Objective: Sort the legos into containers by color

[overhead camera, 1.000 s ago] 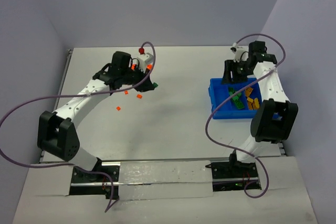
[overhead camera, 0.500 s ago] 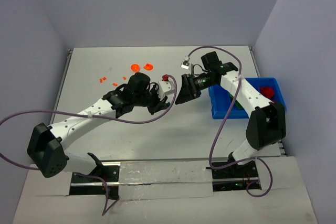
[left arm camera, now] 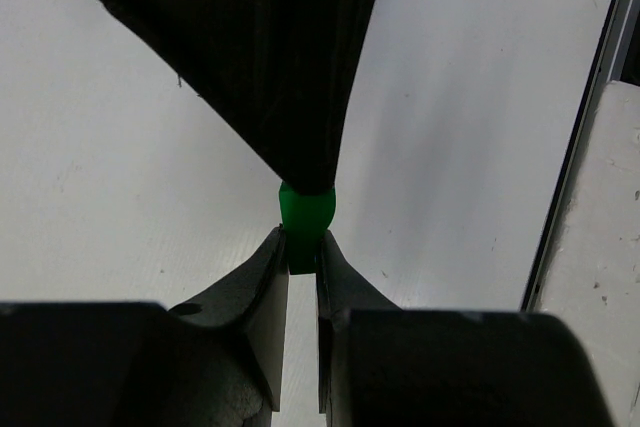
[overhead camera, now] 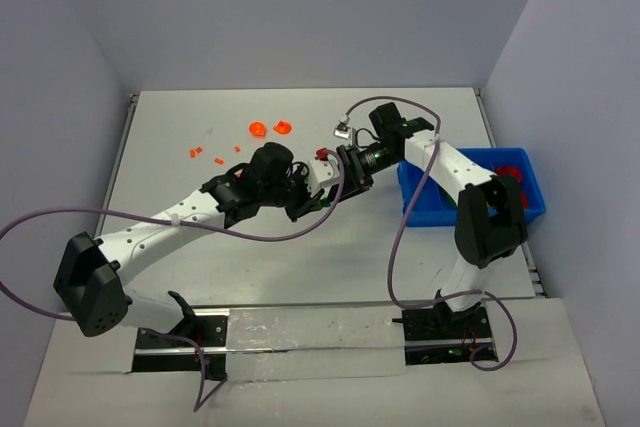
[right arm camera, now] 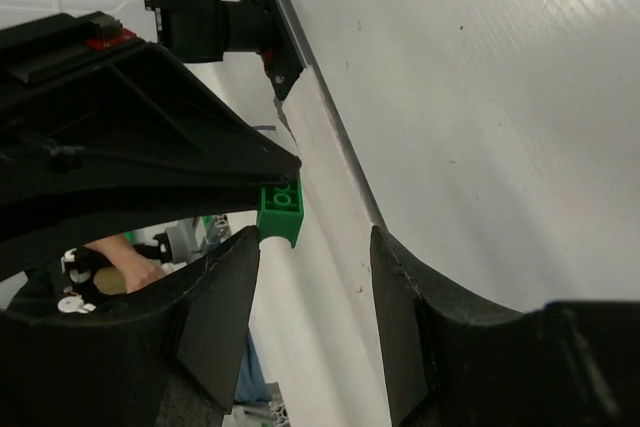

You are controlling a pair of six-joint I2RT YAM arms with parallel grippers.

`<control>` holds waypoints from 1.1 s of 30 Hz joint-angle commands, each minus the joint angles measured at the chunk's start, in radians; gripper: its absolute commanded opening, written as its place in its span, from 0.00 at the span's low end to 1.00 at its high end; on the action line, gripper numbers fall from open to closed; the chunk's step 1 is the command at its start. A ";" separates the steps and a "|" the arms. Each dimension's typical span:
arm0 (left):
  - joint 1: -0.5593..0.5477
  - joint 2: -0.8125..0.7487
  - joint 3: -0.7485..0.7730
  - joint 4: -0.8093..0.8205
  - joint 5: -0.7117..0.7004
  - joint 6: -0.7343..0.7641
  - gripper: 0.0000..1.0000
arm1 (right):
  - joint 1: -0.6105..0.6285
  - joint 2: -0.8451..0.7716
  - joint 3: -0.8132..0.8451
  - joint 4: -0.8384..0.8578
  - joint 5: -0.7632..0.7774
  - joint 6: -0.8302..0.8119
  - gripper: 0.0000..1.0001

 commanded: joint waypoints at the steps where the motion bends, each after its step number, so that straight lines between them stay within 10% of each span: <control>1: -0.020 0.006 0.046 0.024 -0.009 0.017 0.00 | 0.014 0.014 0.055 -0.010 -0.042 -0.016 0.54; 12: -0.024 0.028 0.055 0.041 -0.061 0.011 0.00 | 0.080 0.023 0.041 -0.061 -0.061 -0.071 0.42; 17: -0.024 0.028 0.052 0.051 -0.113 0.008 0.02 | 0.082 0.015 0.024 -0.081 -0.061 -0.093 0.12; 22: -0.016 0.031 0.066 0.029 -0.190 -0.016 0.67 | 0.042 -0.005 0.025 -0.109 -0.051 -0.114 0.00; 23: -0.008 0.019 0.061 0.033 -0.197 -0.018 0.95 | 0.024 -0.015 0.027 -0.124 -0.046 -0.122 0.00; 33: 0.241 -0.026 0.066 0.030 -0.093 -0.143 0.99 | -0.498 -0.106 0.102 -0.211 0.276 -0.219 0.00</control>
